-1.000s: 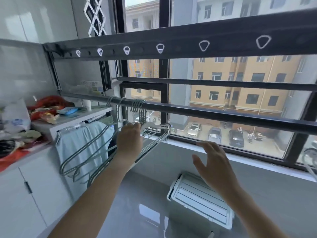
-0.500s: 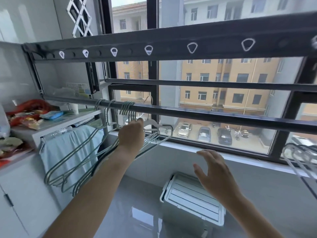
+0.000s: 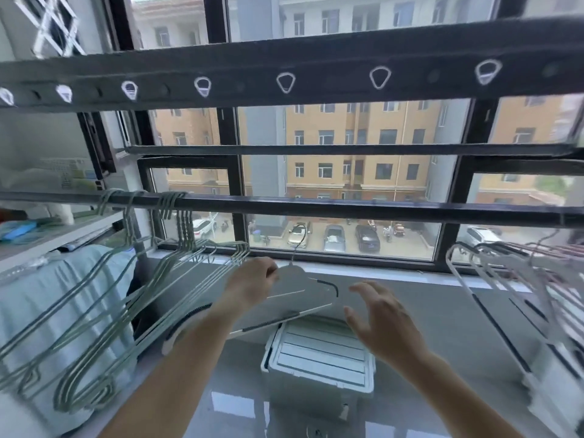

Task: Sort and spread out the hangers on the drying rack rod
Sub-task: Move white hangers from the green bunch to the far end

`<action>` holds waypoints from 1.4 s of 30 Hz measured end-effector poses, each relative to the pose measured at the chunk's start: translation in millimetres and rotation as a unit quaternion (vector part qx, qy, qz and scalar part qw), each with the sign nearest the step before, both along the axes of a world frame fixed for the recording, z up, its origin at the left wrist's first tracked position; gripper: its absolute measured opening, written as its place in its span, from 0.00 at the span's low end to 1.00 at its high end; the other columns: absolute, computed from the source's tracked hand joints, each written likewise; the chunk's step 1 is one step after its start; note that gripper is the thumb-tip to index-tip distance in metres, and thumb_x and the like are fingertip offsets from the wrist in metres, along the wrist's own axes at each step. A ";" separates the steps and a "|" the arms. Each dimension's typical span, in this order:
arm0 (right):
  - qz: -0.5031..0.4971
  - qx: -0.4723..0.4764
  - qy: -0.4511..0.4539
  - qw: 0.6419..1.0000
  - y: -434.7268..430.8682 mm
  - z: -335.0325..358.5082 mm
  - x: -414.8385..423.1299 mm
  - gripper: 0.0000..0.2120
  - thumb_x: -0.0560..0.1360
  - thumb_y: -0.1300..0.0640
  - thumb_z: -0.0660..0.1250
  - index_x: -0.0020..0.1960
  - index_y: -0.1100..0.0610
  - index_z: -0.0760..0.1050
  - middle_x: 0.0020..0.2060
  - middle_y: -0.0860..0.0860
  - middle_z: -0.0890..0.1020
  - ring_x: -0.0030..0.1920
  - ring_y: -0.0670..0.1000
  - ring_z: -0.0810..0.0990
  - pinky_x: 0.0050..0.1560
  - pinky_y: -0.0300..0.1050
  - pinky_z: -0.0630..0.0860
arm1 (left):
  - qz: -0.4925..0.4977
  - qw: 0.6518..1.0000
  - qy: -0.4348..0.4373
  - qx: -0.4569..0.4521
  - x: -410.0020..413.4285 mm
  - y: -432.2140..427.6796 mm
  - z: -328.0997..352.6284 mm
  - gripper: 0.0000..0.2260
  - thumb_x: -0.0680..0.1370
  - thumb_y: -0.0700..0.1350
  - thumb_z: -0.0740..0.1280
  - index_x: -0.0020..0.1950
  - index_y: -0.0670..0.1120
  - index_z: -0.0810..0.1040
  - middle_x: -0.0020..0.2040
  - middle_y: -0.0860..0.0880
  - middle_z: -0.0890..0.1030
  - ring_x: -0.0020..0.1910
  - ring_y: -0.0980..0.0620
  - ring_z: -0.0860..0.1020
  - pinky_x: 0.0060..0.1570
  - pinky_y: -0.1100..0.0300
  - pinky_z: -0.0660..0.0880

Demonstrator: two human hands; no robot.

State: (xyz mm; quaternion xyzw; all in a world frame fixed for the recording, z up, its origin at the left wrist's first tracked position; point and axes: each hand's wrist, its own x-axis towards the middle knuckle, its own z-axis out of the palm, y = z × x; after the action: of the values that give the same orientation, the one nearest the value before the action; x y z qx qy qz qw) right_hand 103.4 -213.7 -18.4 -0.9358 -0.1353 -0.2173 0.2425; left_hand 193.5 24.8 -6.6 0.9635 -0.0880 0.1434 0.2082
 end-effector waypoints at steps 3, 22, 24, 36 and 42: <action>-0.007 0.003 0.010 1.000 -10.4 -4.3 2.5 0.19 0.74 0.51 0.65 0.64 0.55 0.71 0.59 0.51 0.77 0.60 0.51 0.74 0.62 0.44 0.70 | -0.061 0.998 0.004 -0.022 -0.7 -16.4 -5.2 0.04 0.75 0.49 0.65 0.43 0.51 0.77 0.36 0.56 0.77 0.38 0.54 0.76 0.39 0.58 0.71; -0.008 0.020 0.091 0.996 -59.3 0.5 -24.4 0.10 0.77 0.50 0.60 0.40 0.53 0.71 0.31 0.49 0.79 0.31 0.49 0.78 0.36 0.47 0.76 | -0.300 0.924 0.126 -0.200 0.0 -114.3 16.0 0.08 0.76 0.37 0.65 0.45 0.51 0.75 0.40 0.56 0.80 0.40 0.66 0.79 0.49 0.67 0.73; -0.035 0.037 0.066 0.996 -68.0 7.5 -31.2 0.12 0.77 0.51 0.60 0.37 0.53 0.72 0.29 0.51 0.80 0.29 0.50 0.79 0.33 0.45 0.77 | -0.328 0.920 0.114 -0.179 -4.0 -134.3 21.6 0.06 0.76 0.38 0.65 0.47 0.49 0.76 0.40 0.57 0.80 0.39 0.69 0.77 0.46 0.70 0.72; -0.190 0.087 -0.051 0.976 -138.1 58.9 -56.4 0.18 0.76 0.50 0.60 0.30 0.56 0.72 0.24 0.52 0.80 0.24 0.51 0.79 0.29 0.50 0.78 | -0.370 0.914 -0.045 -0.160 -15.5 -245.9 60.9 0.09 0.77 0.47 0.64 0.55 0.51 0.78 0.53 0.54 0.80 0.50 0.57 0.76 0.53 0.60 0.70; -0.241 0.066 -0.040 0.968 -148.7 69.0 -41.1 0.23 0.78 0.47 0.55 0.26 0.54 0.70 0.21 0.49 0.79 0.22 0.47 0.78 0.32 0.45 0.78 | -0.348 0.921 -0.030 -0.174 -11.3 -277.1 57.6 0.10 0.77 0.46 0.64 0.58 0.49 0.77 0.58 0.51 0.79 0.56 0.55 0.75 0.54 0.63 0.69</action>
State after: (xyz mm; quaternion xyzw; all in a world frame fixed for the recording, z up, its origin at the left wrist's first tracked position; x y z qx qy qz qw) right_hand 62.3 -362.4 50.6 -0.9134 0.0990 -0.3149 0.2384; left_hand 182.2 -252.3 51.0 0.8159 -0.3978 0.1037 0.4065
